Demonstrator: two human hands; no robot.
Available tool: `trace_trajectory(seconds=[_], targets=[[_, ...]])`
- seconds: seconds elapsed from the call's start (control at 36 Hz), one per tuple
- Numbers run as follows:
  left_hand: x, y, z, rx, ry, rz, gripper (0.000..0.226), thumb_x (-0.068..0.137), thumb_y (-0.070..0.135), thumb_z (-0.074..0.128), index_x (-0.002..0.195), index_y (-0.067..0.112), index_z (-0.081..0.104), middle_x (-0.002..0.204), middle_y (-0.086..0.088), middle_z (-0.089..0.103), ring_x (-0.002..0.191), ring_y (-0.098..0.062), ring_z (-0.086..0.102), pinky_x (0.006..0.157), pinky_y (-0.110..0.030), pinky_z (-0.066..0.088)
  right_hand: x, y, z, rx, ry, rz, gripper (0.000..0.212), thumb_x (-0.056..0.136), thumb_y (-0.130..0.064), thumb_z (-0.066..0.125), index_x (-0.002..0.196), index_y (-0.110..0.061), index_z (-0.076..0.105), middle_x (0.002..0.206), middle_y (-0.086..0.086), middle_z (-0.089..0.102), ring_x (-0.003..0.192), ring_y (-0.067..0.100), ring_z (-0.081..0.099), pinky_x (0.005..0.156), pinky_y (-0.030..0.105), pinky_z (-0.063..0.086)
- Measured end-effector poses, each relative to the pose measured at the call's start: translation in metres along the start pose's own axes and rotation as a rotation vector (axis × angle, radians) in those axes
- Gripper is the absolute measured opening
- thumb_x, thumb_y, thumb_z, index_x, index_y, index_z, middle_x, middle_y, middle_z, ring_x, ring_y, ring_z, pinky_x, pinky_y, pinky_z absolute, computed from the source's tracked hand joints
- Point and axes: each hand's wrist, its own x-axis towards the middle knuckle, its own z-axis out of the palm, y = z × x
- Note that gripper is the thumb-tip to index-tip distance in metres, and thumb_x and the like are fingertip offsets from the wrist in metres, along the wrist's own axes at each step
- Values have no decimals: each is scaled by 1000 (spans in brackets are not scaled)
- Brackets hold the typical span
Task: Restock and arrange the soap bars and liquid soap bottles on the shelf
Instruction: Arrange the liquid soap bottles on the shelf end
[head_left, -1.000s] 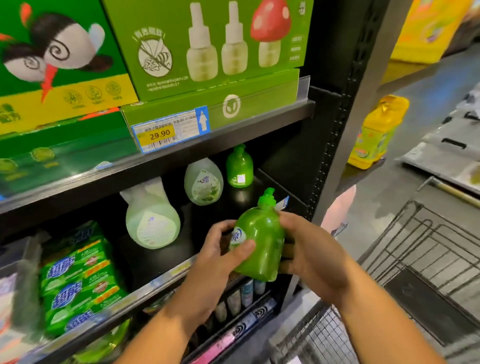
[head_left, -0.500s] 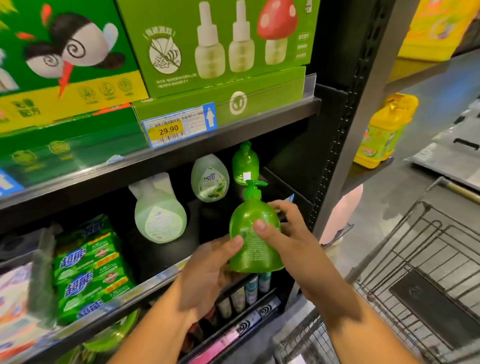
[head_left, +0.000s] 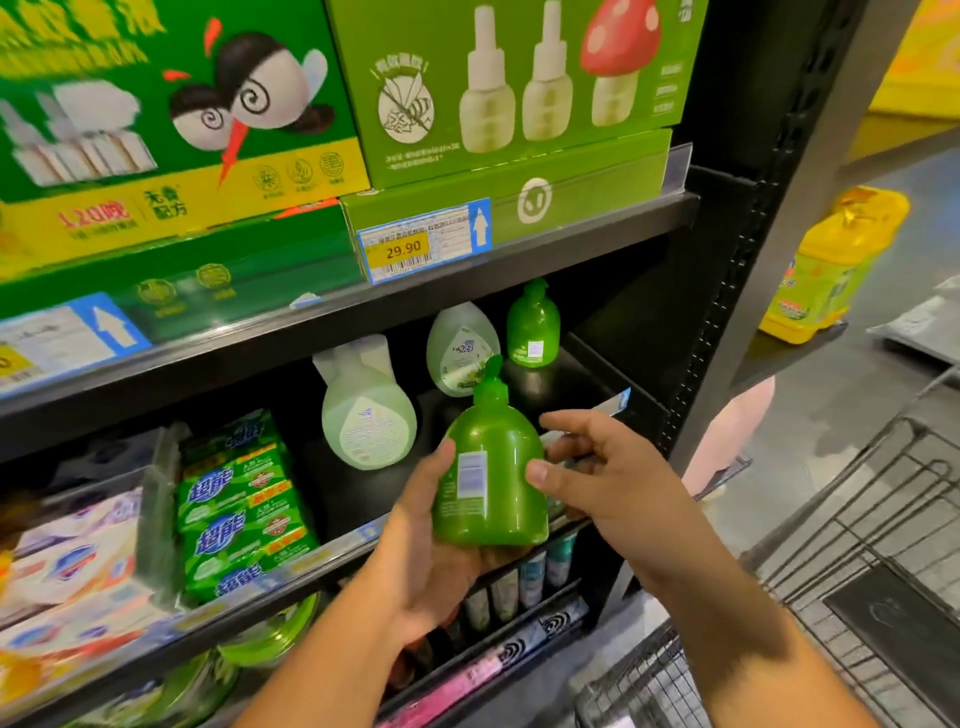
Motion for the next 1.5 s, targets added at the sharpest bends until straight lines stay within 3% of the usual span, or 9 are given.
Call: trace_trajectory(seconds=[0.11,0.25,0.36,0.78,0.94,1.08,1.19,1.31,1.5], targets=[[-1,0,0,-8,16,-17,61,92,57,40,131,16,62,124,-18,68,102,-29,71,74,-40,59,7,-4,7,-171,-33,81,68,56,-71,80,108,-30,66,92,-5,70,76,3,67,60,22,50],[6,-2,-2,22,81,-42,58,95,53,40,129,13,64,118,-22,69,89,-30,72,60,-35,57,8,-13,3,-27,-79,98,26,89,-40,65,98,-19,77,88,4,77,74,16,72,61,28,57],[9,7,-7,83,121,-130,57,87,57,50,119,15,70,116,-19,71,94,-33,72,84,-48,55,12,-4,-4,119,-78,184,22,91,-15,68,112,-11,72,89,6,71,74,15,63,62,30,55],[17,16,-6,175,165,-268,61,96,64,37,119,14,65,116,-21,71,112,-40,66,100,-61,45,6,13,3,43,-112,346,38,99,-43,52,114,-13,71,97,10,76,82,23,74,67,35,58],[17,16,4,121,107,164,79,88,74,27,122,12,62,114,-17,72,107,-36,68,92,-47,53,0,4,2,-41,-207,-132,76,68,-22,88,137,-29,56,127,2,66,117,17,65,96,35,55],[10,14,3,451,-40,780,38,107,36,36,112,8,62,117,-13,66,112,-27,64,91,-36,54,-6,-9,0,-243,-195,-608,85,57,-21,95,133,-33,58,137,-8,55,134,21,50,107,40,45],[7,15,3,516,-143,903,67,93,71,38,118,12,61,134,-13,57,131,-33,49,105,-44,44,-5,-6,2,-142,-212,-647,95,57,-25,95,140,-30,52,144,-1,53,137,25,48,110,43,43],[8,11,9,322,-125,673,73,81,78,53,130,23,55,138,-5,59,127,-28,56,98,-48,51,-8,-8,10,-106,-230,-374,86,60,-35,88,138,-33,50,127,-16,63,117,9,62,91,20,52],[16,-2,11,-315,86,115,90,85,80,28,110,6,75,118,-22,69,103,-37,70,93,-50,48,-10,-30,26,-381,-14,-137,60,75,-90,32,102,-49,68,99,-23,71,95,-3,65,89,28,53]])
